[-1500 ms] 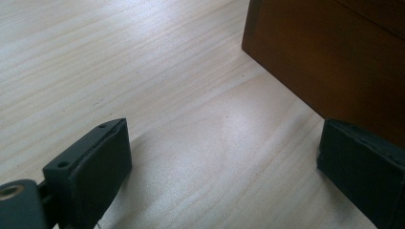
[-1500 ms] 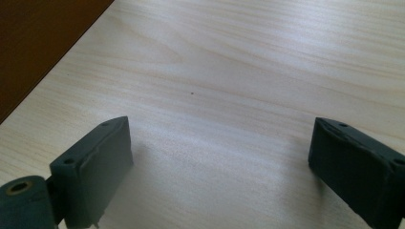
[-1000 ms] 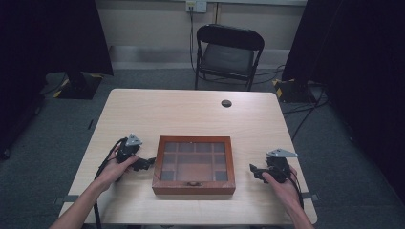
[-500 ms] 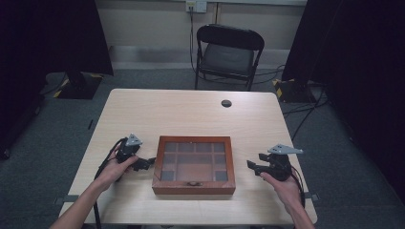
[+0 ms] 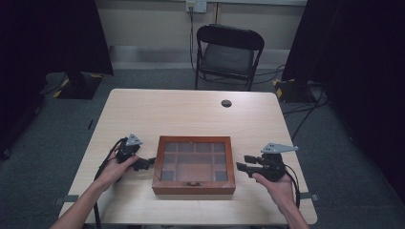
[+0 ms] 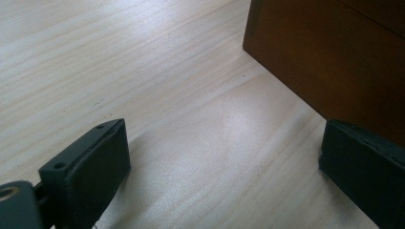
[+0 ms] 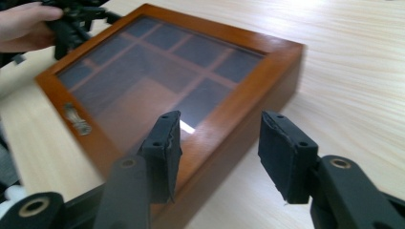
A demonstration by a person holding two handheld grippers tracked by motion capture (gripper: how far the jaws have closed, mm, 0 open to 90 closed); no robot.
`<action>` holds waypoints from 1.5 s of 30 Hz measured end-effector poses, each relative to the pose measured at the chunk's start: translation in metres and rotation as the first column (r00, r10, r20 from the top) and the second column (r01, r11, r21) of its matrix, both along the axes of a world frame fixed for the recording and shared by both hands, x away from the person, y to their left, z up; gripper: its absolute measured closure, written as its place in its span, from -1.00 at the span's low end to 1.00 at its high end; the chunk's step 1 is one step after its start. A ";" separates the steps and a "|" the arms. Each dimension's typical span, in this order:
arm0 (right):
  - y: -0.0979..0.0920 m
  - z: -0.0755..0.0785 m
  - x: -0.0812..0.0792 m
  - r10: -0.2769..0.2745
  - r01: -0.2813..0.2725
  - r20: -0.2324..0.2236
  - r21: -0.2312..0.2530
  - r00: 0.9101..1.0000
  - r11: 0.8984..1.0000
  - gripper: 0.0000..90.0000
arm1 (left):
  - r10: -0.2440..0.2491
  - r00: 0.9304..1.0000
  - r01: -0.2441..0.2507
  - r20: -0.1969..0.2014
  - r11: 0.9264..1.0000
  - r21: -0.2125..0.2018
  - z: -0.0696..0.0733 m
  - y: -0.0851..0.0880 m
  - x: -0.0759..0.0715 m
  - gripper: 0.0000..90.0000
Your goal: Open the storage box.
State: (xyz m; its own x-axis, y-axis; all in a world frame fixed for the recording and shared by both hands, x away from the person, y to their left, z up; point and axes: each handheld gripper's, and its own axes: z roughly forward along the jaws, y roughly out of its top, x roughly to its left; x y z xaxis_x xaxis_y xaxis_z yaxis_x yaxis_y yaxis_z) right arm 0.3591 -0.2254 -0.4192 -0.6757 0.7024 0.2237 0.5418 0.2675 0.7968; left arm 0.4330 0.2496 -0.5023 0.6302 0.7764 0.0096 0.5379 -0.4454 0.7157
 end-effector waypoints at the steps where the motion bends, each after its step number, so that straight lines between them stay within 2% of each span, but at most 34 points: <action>1: 0.003 0.001 -0.001 0.009 -0.009 0.002 0.001 1.000 1.000 0.13 | 0.001 1.000 -0.001 -0.001 1.000 0.000 0.000 0.000 0.000 -0.94; 7: 0.022 0.005 -0.005 0.079 -0.080 0.005 0.029 0.997 0.996 0.19 | 0.000 1.000 0.000 -0.002 1.000 0.001 0.000 0.000 0.000 -0.94; 10: 0.029 0.006 -0.006 0.102 -0.103 0.005 0.025 0.995 0.994 0.22 | 0.001 1.000 -0.001 -0.001 1.000 0.000 0.000 0.000 0.000 -0.95; 16: 0.059 0.014 -0.001 0.170 -0.170 0.002 0.014 0.985 0.985 0.31 | 0.003 1.000 -0.003 0.000 1.000 0.000 0.000 0.000 0.000 -0.95; 18: 0.069 0.018 0.001 0.201 -0.201 0.007 -0.001 0.980 0.980 0.33 | 0.000 1.000 0.000 -0.001 1.000 0.003 0.000 0.000 0.000 -0.95; 21: 0.082 0.021 0.003 0.233 -0.233 0.007 0.007 0.972 0.972 0.37 | 0.001 1.000 -0.001 -0.001 1.000 0.002 0.000 0.000 0.000 -0.95; 24: 0.093 0.017 0.004 0.258 -0.258 0.005 0.033 0.966 0.966 0.43 | 0.003 1.000 -0.003 -0.001 1.000 0.000 0.000 0.000 0.000 -0.95; 27: 0.104 0.011 0.002 0.295 -0.295 -0.012 0.018 0.956 0.955 0.48 | 0.001 1.000 -0.001 -0.001 1.000 0.002 0.000 0.000 0.000 -0.95; 29: 0.107 0.008 0.001 0.312 -0.312 -0.017 0.022 0.950 0.950 0.51 | -0.001 1.000 0.001 -0.003 1.000 0.003 0.000 0.000 0.000 -0.95; 30: 0.108 0.006 0.000 0.318 -0.318 -0.022 0.010 0.948 0.948 0.53 | 0.008 1.000 -0.008 -0.001 1.000 -0.010 0.000 -0.001 0.000 -0.95; 32: 0.111 0.002 -0.001 0.332 -0.333 -0.032 -0.003 0.943 0.943 0.57 | 0.004 1.000 -0.004 -0.002 1.000 -0.004 0.000 0.000 0.000 -0.95; 40: 0.128 -0.012 -0.004 0.403 -0.405 -0.065 -0.030 0.913 0.914 0.69 | 0.011 1.000 -0.011 0.002 1.000 -0.015 -0.001 -0.001 0.000 -0.95; 45: 0.132 -0.016 -0.006 0.421 -0.424 -0.069 -0.037 0.905 0.905 0.73 | 0.008 1.000 -0.008 0.001 1.000 -0.011 -0.001 -0.001 0.000 -0.95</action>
